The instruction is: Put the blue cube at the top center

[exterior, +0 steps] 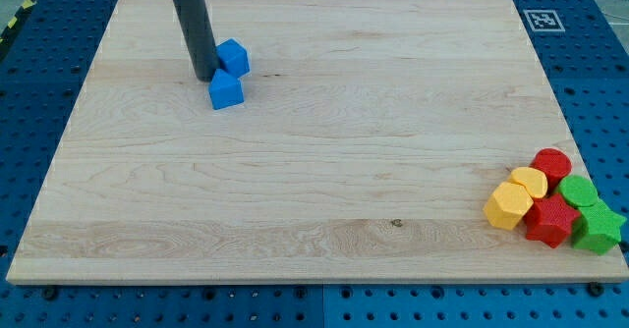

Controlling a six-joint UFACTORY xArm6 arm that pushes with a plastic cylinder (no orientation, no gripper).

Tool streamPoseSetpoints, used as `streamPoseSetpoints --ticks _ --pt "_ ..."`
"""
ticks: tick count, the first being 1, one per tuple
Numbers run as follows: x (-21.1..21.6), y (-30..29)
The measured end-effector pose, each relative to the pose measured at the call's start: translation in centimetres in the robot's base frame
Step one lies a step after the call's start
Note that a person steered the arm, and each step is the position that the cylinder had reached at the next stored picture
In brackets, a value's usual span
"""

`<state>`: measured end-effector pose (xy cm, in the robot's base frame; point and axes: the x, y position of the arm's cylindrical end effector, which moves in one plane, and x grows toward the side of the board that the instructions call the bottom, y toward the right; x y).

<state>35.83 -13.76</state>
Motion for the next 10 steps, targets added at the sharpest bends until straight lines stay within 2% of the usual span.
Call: streamPoseSetpoints --ticks 3,6,8,10 --pt "-0.3 2.5" --pt "-1.7 4.2" --pt "-4.7 3.1" --pt "-4.8 5.0"
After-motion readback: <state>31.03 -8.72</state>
